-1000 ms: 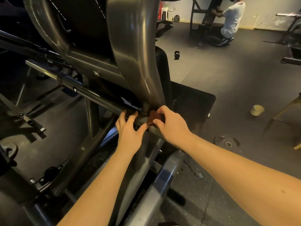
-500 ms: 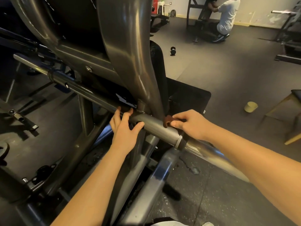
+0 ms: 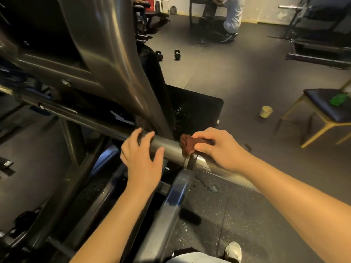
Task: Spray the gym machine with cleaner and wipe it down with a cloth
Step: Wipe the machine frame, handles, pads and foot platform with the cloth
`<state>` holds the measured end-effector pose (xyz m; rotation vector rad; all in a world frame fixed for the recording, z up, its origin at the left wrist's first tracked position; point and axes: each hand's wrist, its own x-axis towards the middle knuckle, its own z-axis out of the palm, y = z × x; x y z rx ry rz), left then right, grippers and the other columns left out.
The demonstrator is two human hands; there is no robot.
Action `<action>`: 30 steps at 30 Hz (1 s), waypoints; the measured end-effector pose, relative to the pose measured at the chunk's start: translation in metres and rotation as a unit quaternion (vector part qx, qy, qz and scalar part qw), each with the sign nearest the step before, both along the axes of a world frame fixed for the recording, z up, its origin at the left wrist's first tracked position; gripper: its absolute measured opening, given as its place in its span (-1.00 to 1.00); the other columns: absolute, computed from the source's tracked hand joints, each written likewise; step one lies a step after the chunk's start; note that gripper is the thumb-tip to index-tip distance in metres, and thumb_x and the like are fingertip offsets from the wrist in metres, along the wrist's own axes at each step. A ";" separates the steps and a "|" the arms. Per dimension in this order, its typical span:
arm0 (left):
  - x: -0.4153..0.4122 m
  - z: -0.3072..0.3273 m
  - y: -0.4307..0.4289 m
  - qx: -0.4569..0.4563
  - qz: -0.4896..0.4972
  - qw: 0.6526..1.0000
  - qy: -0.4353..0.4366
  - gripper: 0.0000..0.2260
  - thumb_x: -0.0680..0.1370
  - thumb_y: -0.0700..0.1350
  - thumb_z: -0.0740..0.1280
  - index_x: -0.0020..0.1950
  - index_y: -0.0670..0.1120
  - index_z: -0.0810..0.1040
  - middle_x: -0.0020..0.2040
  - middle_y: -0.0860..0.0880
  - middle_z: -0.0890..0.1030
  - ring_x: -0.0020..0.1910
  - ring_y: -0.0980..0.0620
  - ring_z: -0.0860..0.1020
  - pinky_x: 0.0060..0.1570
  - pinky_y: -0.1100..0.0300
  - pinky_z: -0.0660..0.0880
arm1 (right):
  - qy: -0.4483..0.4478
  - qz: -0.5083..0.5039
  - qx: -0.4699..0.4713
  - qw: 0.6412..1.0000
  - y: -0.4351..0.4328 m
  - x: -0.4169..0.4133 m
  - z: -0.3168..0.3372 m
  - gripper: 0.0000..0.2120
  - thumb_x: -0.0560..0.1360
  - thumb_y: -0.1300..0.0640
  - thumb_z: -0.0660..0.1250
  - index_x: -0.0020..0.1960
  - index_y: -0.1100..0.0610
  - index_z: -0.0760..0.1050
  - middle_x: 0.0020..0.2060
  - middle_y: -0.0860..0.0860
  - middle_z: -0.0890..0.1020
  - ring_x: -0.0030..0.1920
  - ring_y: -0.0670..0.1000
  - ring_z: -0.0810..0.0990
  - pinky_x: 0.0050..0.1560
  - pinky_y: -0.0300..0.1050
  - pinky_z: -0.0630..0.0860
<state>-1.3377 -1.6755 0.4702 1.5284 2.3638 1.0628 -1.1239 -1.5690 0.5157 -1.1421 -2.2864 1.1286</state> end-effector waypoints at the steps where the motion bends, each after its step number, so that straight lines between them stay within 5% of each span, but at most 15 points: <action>1: 0.010 0.000 0.000 0.007 -0.024 1.000 0.006 -0.59 0.58 0.01 0.42 0.42 0.11 0.48 0.56 0.02 0.25 0.55 -0.07 0.13 0.51 -0.08 0.09 | 0.001 -0.018 0.001 1.000 -0.005 0.010 -0.001 -0.77 0.61 0.04 0.39 0.06 -0.34 0.60 -0.04 -0.14 0.61 0.02 -0.13 0.56 0.18 -0.04 0.49; 8: 0.055 -0.005 -0.004 0.023 -0.155 0.987 0.022 -0.70 0.56 0.03 0.41 0.29 0.09 0.54 0.33 0.18 0.46 0.42 0.09 0.29 0.47 0.08 0.10 | -0.068 -0.103 -0.004 0.992 -0.038 0.100 0.000 -0.92 0.59 0.03 0.39 0.01 -0.15 0.62 -0.11 -0.02 0.62 -0.07 -0.03 0.57 0.12 0.17 0.52; 16: 0.063 -0.007 -0.007 0.041 -0.125 0.991 0.023 -0.59 0.53 -0.10 0.46 0.35 0.08 0.48 0.30 0.16 0.49 0.40 0.04 0.34 0.45 -0.09 0.20 | -0.042 -0.049 0.009 0.998 -0.061 0.085 0.008 -0.86 0.61 0.03 0.35 0.06 -0.21 0.60 0.06 -0.28 0.63 0.09 -0.22 0.56 0.18 -0.14 0.50; 23: 0.094 -0.006 -0.015 -0.006 -0.086 0.993 0.083 -0.60 0.58 -0.09 0.42 0.41 0.05 0.52 0.50 0.03 0.40 0.53 -0.06 0.27 0.52 -0.17 0.16 | -0.114 0.055 0.028 0.992 -0.036 0.098 0.007 -0.91 0.65 -0.08 0.25 0.15 -0.19 0.43 -0.01 -0.13 0.62 -0.03 -0.07 0.58 0.08 0.11 0.58; 30: 0.187 -0.012 -0.029 -0.008 -0.017 0.994 0.104 -0.60 0.56 -0.02 0.46 0.40 0.09 0.54 0.62 -0.07 0.21 0.61 -0.13 0.15 0.55 -0.21 0.10 | -0.125 0.049 0.040 0.990 -0.046 0.222 -0.004 -0.96 0.68 -0.08 0.21 0.09 -0.14 0.39 -0.16 -0.09 0.60 -0.17 -0.05 0.55 -0.12 -0.02 0.49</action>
